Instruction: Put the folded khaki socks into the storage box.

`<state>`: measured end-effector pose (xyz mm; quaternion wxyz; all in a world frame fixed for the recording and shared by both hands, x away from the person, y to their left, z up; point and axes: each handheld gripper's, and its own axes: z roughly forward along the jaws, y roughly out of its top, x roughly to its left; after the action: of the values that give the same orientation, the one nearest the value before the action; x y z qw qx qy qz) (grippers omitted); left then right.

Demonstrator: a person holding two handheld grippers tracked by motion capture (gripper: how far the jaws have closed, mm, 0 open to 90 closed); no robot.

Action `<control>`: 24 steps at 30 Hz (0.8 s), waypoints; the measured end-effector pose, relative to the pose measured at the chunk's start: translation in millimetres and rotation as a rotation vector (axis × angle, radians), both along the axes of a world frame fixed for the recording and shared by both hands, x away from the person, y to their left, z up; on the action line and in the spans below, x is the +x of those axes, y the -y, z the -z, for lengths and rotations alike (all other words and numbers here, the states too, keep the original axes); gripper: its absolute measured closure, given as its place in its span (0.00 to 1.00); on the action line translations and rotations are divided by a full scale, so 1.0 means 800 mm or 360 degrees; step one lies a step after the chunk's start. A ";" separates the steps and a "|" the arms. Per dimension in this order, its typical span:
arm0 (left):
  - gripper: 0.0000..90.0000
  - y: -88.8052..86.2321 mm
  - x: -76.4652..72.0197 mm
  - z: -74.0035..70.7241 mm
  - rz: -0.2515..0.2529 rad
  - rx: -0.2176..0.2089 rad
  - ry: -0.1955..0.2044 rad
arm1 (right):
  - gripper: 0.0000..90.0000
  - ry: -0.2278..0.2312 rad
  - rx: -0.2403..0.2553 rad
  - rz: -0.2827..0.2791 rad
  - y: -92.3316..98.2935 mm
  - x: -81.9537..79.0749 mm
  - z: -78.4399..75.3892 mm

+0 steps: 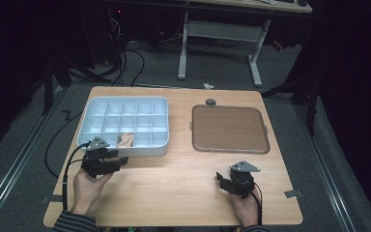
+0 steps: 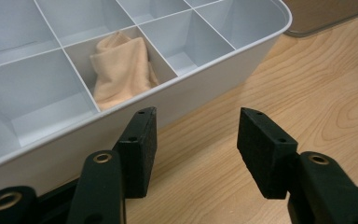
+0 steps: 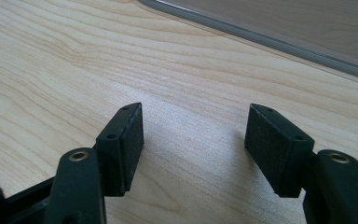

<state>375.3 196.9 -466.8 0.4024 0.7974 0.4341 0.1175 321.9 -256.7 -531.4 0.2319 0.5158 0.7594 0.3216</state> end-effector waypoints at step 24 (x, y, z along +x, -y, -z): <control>0.52 0.014 -0.005 0.025 0.0043 -0.0037 -0.0036 | 0.41 0.0001 0.0001 -0.0001 0.000 0.000 0.000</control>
<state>370.9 185.5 -486.9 0.4084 0.7997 0.4291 0.0979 321.9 -256.7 -531.5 0.2319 0.5156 0.7594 0.3220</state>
